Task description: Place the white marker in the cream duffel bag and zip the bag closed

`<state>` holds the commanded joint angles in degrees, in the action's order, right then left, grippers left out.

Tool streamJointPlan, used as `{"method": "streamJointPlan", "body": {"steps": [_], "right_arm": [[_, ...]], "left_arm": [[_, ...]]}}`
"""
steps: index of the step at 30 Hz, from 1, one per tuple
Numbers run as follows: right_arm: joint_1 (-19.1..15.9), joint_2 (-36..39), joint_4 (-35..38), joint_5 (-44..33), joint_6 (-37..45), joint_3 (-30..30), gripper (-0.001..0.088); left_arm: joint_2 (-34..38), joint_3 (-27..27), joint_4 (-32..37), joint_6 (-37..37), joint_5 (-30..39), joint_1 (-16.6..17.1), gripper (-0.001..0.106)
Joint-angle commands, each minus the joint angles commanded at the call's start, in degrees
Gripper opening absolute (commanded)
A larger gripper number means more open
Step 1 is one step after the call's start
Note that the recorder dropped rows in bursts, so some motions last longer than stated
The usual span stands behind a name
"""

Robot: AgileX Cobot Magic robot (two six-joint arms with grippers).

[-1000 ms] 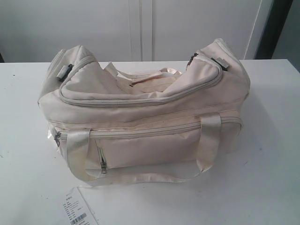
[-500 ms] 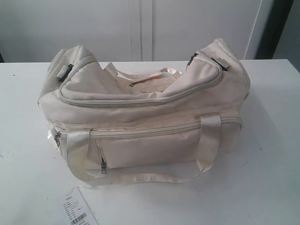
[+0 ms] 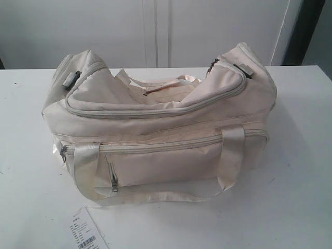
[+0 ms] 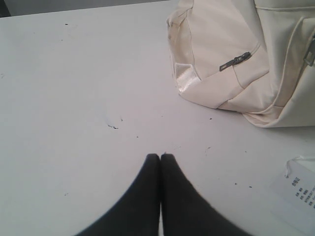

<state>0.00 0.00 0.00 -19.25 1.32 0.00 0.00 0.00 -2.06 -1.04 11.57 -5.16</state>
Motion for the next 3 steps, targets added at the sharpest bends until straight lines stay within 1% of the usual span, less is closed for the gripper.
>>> {"method": "streamJointPlan", "body": {"steps": [3], "right_arm": [[0.0, 0.0, 0.0, 0.0, 0.0, 0.0, 0.0]], "left_arm": [[0.0, 0.0, 0.0, 0.0, 0.0, 0.0, 0.0]]}}
